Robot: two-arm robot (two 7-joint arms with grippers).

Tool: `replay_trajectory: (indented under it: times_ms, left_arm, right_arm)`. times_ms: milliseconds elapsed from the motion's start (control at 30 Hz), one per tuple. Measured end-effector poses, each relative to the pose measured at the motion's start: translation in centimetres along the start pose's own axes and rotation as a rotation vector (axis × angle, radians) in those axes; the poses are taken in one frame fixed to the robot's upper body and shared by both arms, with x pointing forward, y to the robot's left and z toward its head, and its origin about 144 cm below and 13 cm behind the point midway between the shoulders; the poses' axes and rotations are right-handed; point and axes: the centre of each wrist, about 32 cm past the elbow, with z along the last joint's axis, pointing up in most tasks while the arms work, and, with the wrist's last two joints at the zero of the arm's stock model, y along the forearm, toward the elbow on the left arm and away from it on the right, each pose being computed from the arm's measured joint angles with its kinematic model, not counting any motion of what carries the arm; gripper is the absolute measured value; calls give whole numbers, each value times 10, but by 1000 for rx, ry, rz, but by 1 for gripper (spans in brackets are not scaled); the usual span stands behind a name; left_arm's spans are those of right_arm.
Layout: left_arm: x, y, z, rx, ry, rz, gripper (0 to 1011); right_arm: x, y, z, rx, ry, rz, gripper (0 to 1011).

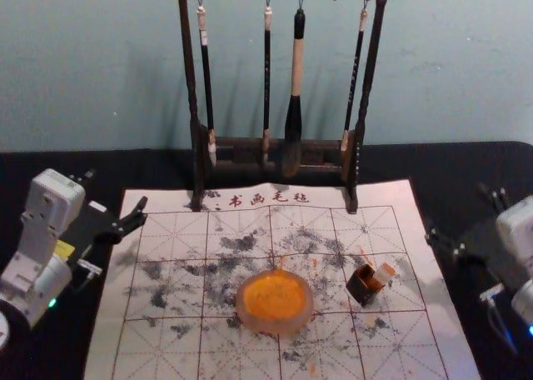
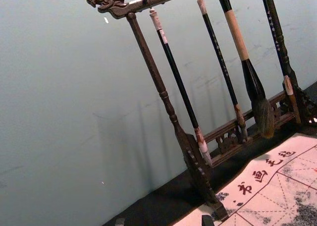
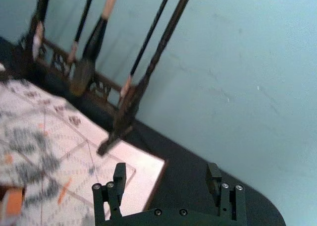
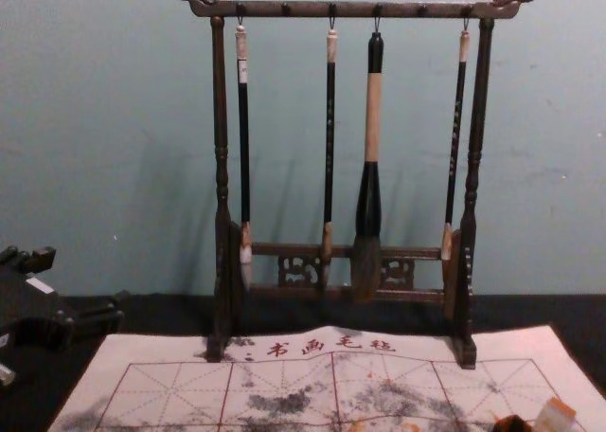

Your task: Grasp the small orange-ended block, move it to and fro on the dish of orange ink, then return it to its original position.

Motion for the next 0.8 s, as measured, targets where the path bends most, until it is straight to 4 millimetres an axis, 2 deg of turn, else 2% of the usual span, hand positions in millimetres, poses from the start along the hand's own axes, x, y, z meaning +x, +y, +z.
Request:
replay_trajectory:
  times_ms: [133,333,800]
  left_arm:
    - [0,0,0,0,0,0,1001]
    - [0,0,0,0,0,0,1001]
    - [0,0,0,0,0,0,1001]
  right_arm:
    - [-14,-3,-15,-29,-15,-28,1003]
    - [-23,-3,-27,-62,3,-40,1003]
    - [-21,-3,-25,-57,0,-35,1003]
